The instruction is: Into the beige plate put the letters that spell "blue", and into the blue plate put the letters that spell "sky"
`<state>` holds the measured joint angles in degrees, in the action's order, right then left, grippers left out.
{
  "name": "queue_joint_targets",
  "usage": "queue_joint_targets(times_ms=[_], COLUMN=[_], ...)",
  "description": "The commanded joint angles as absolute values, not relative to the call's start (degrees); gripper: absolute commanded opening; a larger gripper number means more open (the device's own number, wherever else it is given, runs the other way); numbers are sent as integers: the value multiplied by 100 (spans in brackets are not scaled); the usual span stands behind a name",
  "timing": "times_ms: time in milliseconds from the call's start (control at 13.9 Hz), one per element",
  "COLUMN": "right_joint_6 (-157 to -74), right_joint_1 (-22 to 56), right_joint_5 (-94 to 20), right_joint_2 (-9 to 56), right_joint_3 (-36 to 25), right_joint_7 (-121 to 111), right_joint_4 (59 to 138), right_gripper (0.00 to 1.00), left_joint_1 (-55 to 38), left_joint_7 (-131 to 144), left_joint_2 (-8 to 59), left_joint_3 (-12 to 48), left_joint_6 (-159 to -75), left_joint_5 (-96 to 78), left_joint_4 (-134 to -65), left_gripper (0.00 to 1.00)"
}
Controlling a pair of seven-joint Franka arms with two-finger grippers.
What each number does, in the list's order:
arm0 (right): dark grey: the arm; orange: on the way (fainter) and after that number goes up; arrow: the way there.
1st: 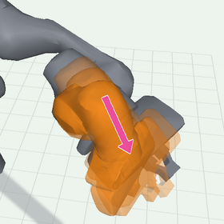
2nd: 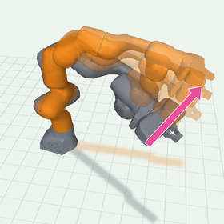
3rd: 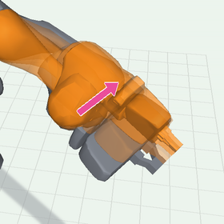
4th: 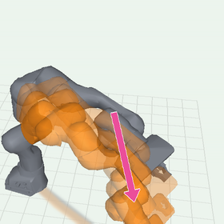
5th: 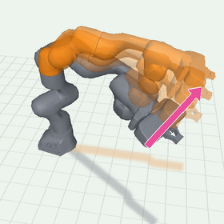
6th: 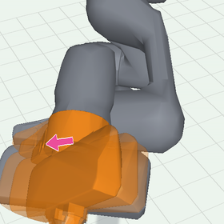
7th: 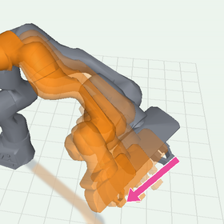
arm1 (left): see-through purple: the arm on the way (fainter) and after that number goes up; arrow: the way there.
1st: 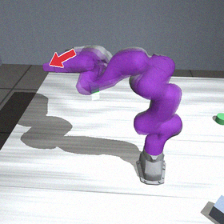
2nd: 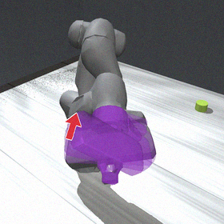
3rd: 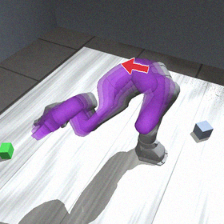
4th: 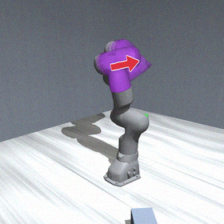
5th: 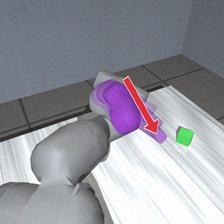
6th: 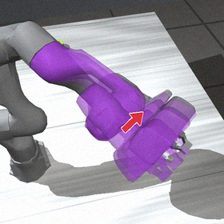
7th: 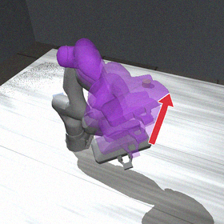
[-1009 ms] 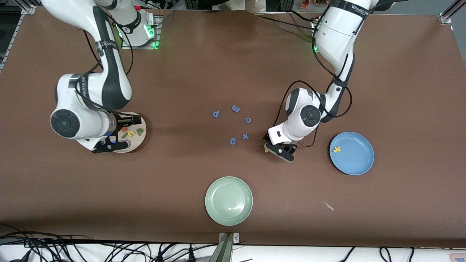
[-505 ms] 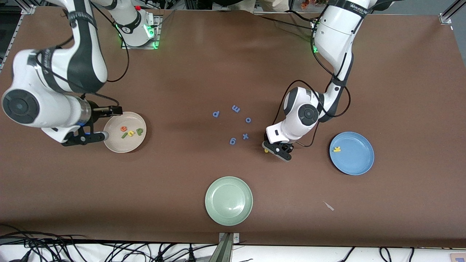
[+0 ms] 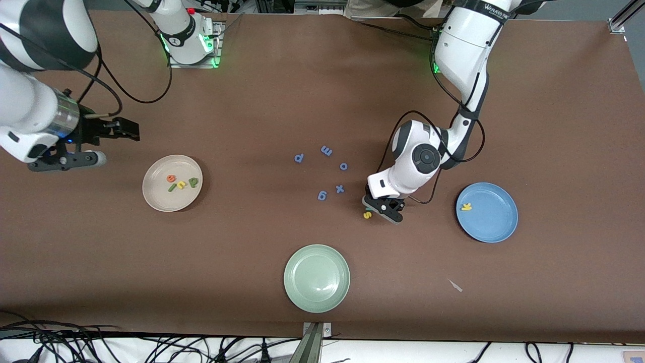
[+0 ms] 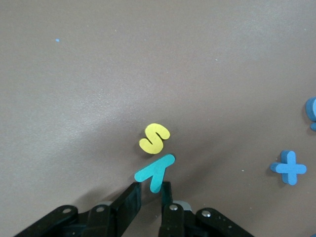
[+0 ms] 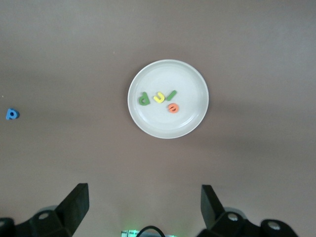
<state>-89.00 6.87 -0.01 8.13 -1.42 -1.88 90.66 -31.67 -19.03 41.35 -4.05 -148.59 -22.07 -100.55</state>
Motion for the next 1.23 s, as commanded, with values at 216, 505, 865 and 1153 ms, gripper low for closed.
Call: queue_joint_targets(times_ms=[216,505,865,1153], right_joint_6=[-9237,-9255,-9571,-9659], right_joint_1=[53,-97,-149,-255], right_joint_5=[105,88,132,123], right_joint_2=[448,457,483,492], right_joint_3=[308,308,308,316], right_joint_7=[-88,-53,-53,-53], right_joint_4=[9237,9237,9237,9237], right_gripper=[100,100,100,100], left_joint_1=[-3182,-3199,-3261,-3261], left_joint_7=[-1785,-1556,-1547,-1547], left_joint_2=[4184,4219,4219,4219], left_joint_3=[-466,-466,-466,-466], left_joint_6=[-14897,-14897,-14897,-14897], left_joint_5=[-2101,-2101,-2101,-2101], left_joint_4=[-9949,-9932,-9940,-9932], left_gripper=[33,38,18,13])
